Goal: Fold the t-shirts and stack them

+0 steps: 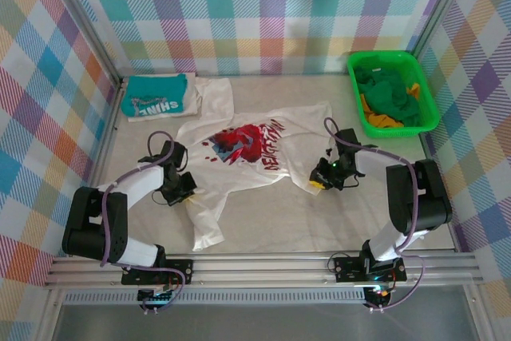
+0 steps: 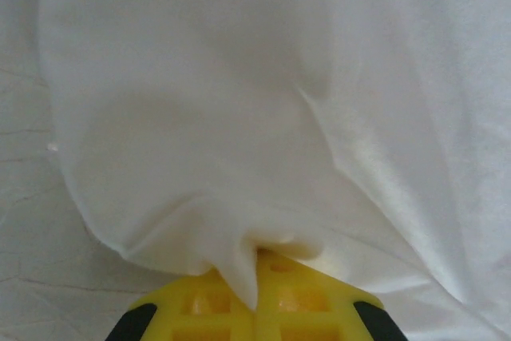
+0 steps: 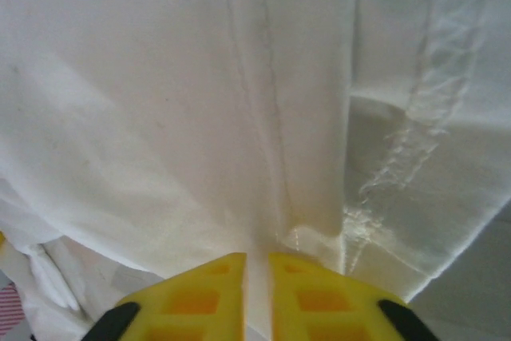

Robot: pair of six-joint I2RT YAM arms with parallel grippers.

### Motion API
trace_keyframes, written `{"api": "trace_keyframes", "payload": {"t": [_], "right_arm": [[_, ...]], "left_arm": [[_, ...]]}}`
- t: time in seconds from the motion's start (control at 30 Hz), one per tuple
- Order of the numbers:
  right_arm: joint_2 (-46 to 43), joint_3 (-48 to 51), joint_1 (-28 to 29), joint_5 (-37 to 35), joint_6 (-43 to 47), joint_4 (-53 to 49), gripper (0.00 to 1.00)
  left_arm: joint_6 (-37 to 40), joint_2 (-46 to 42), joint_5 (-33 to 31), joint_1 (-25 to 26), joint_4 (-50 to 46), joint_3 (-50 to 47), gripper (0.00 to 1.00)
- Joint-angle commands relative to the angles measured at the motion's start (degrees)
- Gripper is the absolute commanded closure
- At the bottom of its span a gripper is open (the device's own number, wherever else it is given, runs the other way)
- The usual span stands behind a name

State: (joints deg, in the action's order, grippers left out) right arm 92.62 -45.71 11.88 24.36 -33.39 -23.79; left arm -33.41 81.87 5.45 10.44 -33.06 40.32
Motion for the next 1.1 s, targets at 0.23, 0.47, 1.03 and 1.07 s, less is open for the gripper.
{"api": "trace_keyframes", "payload": {"t": [0.23, 0.47, 1.03, 1.07], "right_arm": [[-8.95, -1.19, -2.37, -2.75, -1.2, -5.35, 1.0], [-6.97, 0.2, -3.18, -0.17, -1.04, -5.68, 0.81], [-4.68, 5.35, 0.83, -0.4, -4.15, -0.9, 0.71], [-5.0, 5.67, 0.86, -0.41, -4.05, -0.76, 0.7]], "left_arm": [[0.34, -5.97, -8.71, -0.67, -6.35, 2.46, 1.0], [0.56, -5.52, -7.76, -1.28, -4.91, 0.91, 1.0], [0.55, -3.93, -6.69, -1.28, -2.71, -0.41, 1.0], [0.54, -3.76, -6.56, -1.3, -2.51, -0.41, 1.0]]}}
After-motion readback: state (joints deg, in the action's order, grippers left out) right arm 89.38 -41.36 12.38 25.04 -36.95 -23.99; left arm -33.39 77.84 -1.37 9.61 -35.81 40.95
